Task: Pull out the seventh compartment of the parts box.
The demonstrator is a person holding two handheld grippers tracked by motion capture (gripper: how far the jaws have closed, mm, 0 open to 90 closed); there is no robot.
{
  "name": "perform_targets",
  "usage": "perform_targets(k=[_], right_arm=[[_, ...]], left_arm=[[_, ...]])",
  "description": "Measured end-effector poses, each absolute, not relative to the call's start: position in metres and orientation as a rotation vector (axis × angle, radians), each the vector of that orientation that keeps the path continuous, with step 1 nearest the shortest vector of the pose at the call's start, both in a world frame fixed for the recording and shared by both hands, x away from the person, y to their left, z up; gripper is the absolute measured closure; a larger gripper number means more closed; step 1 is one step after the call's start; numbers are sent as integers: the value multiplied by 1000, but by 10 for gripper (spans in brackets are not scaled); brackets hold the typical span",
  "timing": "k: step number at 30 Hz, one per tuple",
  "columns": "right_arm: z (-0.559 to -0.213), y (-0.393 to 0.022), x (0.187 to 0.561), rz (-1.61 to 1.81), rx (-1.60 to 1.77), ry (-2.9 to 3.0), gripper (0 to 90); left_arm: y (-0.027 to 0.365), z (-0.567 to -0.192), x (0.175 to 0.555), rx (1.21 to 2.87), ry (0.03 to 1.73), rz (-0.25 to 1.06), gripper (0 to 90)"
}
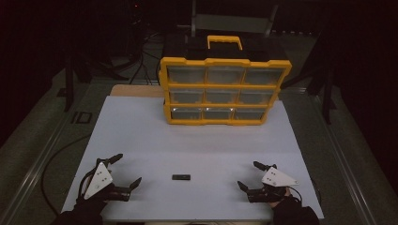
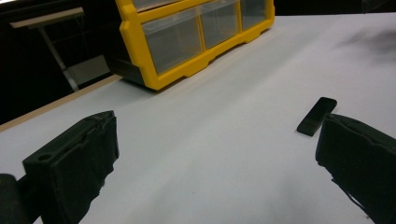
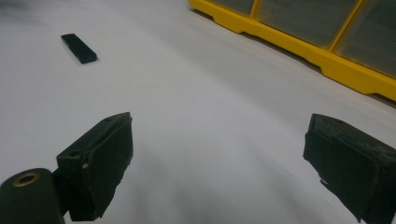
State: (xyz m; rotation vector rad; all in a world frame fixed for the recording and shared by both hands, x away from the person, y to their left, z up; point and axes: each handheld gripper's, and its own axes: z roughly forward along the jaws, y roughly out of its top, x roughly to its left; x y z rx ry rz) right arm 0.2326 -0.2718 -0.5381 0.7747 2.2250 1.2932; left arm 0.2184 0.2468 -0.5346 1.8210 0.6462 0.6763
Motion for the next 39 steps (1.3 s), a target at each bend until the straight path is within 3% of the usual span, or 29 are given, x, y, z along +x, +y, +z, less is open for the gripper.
perform_targets(k=[18, 39], right_arm=[[-532, -270, 227, 1308, 741, 2174, 84], [-528, -267, 224, 1324, 716, 2128, 85]], left_arm=[[246, -531, 216, 1816, 626, 690, 0], [220, -485, 231, 1841, 506, 662, 0]])
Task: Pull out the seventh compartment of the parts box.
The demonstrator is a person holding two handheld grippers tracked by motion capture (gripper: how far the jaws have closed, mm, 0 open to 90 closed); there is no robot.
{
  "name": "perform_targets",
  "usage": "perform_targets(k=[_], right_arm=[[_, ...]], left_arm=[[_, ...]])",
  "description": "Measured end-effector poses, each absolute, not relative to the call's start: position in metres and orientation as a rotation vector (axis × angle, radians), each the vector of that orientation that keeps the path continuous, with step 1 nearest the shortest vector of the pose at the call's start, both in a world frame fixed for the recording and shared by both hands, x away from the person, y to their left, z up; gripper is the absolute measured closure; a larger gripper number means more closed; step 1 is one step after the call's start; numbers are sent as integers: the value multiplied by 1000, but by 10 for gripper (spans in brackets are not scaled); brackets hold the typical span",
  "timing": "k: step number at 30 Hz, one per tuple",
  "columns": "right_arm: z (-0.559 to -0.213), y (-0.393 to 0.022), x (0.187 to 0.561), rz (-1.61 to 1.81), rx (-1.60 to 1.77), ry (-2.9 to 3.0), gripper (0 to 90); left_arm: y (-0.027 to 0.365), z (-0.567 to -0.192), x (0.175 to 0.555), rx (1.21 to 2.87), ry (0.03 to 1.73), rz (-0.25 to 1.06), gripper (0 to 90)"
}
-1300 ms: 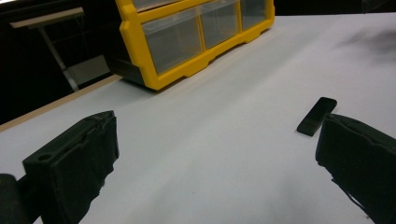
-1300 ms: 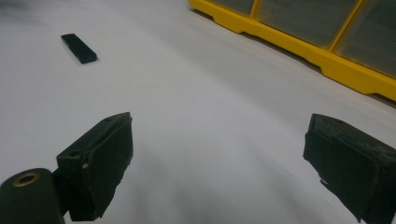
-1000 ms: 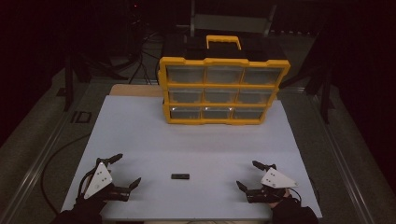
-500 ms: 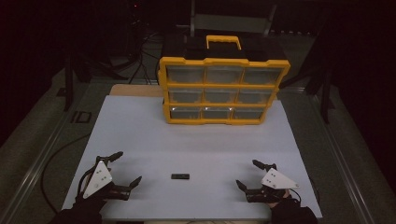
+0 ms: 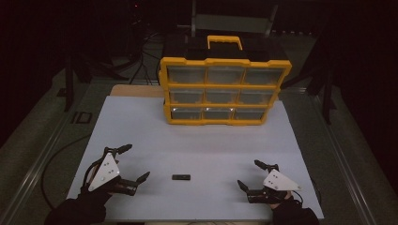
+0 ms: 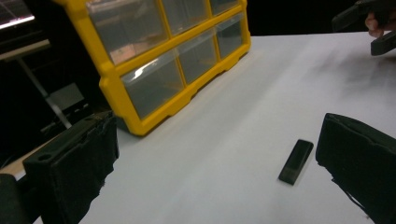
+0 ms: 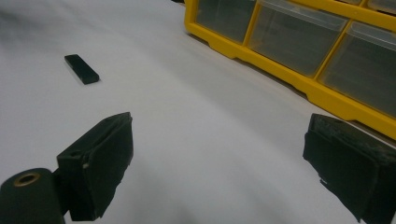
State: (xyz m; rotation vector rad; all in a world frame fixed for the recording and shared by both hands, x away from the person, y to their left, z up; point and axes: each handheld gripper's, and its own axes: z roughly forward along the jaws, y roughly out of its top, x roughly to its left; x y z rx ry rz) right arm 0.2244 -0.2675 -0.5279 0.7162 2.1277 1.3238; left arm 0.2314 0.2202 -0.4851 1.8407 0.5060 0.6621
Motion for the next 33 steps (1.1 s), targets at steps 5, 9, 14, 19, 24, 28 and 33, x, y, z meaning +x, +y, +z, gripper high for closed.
perform_targets(k=[5, 9, 14, 19, 24, 28, 33], right_arm=[[-528, -267, 224, 1323, 716, 2130, 85], [-528, -267, 224, 1317, 714, 2131, 85], [-527, -267, 224, 1318, 715, 2134, 85], [-526, -267, 222, 1320, 705, 2118, 89], [-526, -267, 222, 1318, 703, 2116, 89], [-526, -267, 222, 1327, 703, 2121, 89], [-526, -266, 221, 1329, 699, 2127, 89]], left_arm=[[214, -471, 238, 1843, 476, 673, 0], [209, -461, 245, 1845, 456, 673, 0], [200, -455, 255, 1846, 443, 665, 0], [187, -450, 264, 1857, 402, 650, 0], [174, -444, 270, 1891, 350, 645, 0], [165, -438, 274, 1910, 310, 646, 0], [158, -428, 282, 1926, 285, 651, 0]])
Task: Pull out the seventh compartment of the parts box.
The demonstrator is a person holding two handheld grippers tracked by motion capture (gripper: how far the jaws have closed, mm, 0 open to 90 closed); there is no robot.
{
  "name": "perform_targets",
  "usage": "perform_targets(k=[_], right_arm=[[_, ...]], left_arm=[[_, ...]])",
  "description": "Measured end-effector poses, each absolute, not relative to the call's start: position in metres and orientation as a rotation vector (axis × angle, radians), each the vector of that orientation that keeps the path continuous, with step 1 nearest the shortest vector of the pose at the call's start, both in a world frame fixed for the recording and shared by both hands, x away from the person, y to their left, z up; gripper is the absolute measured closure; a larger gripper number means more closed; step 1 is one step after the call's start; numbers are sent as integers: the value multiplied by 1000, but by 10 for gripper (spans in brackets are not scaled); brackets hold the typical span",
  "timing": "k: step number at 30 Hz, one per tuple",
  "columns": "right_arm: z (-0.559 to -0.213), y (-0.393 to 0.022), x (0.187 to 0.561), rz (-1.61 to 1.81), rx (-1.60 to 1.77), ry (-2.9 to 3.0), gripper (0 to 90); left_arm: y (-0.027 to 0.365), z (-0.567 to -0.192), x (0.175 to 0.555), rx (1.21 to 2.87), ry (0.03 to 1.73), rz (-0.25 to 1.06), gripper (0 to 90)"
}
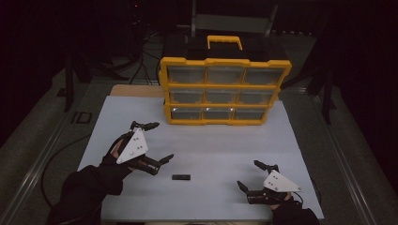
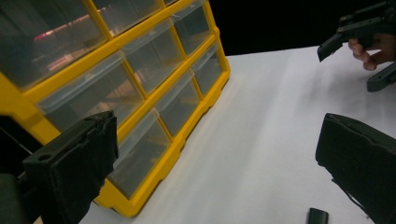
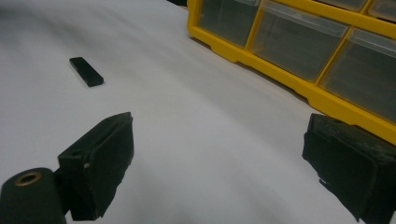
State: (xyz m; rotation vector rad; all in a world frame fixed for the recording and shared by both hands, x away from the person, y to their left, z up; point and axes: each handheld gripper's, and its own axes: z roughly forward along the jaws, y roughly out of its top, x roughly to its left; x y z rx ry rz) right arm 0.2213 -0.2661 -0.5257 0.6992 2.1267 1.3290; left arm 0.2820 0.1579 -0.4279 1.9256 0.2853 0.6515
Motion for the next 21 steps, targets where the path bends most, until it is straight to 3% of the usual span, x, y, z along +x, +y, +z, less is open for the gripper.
perform_targets(k=[21], right_arm=[[-525, -266, 220, 1340, 703, 2125, 89]], left_arm=[[107, -404, 303, 1999, 121, 701, 0]])
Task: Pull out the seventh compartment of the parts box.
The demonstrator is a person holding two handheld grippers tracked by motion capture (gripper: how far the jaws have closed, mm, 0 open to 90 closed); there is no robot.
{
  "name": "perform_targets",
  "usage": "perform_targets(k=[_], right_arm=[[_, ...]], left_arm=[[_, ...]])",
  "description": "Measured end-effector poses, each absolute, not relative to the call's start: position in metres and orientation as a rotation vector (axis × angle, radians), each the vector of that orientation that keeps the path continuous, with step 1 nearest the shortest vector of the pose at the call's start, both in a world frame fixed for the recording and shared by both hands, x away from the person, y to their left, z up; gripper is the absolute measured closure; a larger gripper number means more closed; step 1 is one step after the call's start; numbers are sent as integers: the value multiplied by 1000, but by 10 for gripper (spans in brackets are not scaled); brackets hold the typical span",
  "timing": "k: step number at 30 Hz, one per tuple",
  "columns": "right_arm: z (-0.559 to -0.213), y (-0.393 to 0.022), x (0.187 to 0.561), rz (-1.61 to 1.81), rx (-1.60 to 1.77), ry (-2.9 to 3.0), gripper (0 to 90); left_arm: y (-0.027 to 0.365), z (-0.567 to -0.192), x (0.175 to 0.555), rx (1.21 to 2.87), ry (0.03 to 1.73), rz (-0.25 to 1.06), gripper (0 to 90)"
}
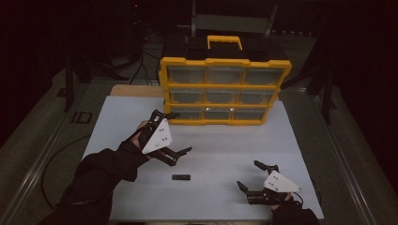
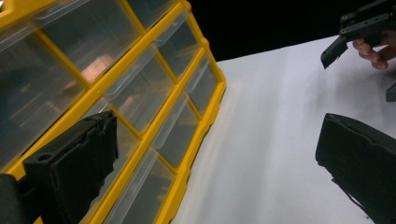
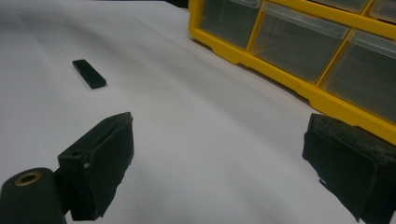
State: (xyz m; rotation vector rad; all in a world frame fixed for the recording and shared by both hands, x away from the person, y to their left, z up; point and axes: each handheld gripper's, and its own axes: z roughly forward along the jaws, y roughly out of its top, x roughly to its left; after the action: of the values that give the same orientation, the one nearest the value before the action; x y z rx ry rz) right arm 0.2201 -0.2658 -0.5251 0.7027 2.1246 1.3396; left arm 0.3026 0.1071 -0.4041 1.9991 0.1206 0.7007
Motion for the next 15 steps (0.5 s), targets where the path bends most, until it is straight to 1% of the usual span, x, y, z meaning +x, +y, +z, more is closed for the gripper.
perform_targets(k=[9, 15], right_arm=[[-524, -265, 219, 1352, 693, 2121, 89], [-523, -265, 218, 1352, 684, 2124, 89]], left_arm=[[84, -404, 307, 2034, 43, 740, 0], [77, -409, 318, 2030, 24, 748, 0]])
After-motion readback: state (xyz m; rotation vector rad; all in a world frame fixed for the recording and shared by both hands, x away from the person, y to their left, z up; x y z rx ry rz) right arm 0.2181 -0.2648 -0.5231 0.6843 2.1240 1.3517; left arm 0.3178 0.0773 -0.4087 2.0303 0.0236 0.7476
